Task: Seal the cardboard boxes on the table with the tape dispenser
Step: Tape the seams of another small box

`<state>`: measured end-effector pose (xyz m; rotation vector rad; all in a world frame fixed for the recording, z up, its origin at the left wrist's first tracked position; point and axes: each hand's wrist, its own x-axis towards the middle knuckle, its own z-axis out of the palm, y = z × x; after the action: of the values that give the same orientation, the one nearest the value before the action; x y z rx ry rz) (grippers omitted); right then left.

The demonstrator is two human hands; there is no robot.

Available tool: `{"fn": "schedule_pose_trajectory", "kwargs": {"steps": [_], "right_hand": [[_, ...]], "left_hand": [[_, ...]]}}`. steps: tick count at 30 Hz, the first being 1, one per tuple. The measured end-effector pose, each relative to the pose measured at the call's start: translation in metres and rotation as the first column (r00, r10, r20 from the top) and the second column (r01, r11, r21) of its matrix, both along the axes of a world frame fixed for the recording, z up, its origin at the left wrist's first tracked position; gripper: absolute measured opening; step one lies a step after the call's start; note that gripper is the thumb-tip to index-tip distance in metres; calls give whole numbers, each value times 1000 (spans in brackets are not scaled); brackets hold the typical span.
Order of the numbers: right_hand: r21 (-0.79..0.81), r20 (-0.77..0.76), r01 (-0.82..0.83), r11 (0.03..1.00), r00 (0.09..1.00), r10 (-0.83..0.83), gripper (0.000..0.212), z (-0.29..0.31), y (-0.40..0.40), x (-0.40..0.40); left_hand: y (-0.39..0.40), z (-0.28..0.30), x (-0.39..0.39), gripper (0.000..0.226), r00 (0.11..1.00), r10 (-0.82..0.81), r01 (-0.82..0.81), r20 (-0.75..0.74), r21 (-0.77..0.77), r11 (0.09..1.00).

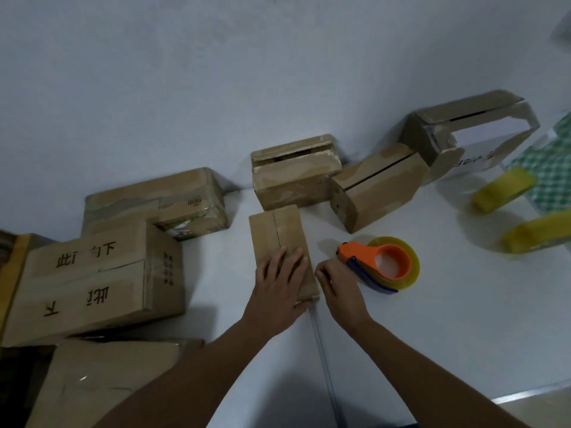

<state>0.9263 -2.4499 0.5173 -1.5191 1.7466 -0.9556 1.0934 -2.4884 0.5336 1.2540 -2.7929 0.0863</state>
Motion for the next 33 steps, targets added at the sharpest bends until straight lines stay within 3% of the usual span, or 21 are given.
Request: {"fn": "schedule_pose_trajectory", "kwargs": {"steps": [9, 15, 18, 20, 23, 29, 33], "right_hand": [[197, 111, 92, 976, 987, -115, 16, -17, -5, 13], [402, 130, 14, 916, 989, -72, 25, -20, -18, 6], [411, 296, 84, 908, 930, -220, 35, -7, -3, -1], [369, 383, 56, 928, 900, -206, 37, 3, 12, 1], [296, 333, -14, 955, 939, -90, 42, 10, 24, 17], [280, 169, 33, 959, 982, -83, 43, 11, 22, 29], [298, 183, -31, 954, 983, -25, 46, 17, 19, 22]], "left_hand": [[-4, -5, -3, 78, 999, 34, -34, 17, 14, 999], [-3, -1, -3, 77, 1000, 30, -30, -3, 24, 999], [-3, -1, -3, 77, 999, 32, -32, -6, 33, 999], [-4, -1, -4, 78, 999, 42, -42, -8, 44, 998], [-4, 1, -6, 82, 999, 47, -48, 11, 44, 998], [-5, 3, -7, 81, 999, 47, -47, 8, 17, 999], [-5, 12, -8, 77, 1000, 26, -26, 2, 139, 990]]}}
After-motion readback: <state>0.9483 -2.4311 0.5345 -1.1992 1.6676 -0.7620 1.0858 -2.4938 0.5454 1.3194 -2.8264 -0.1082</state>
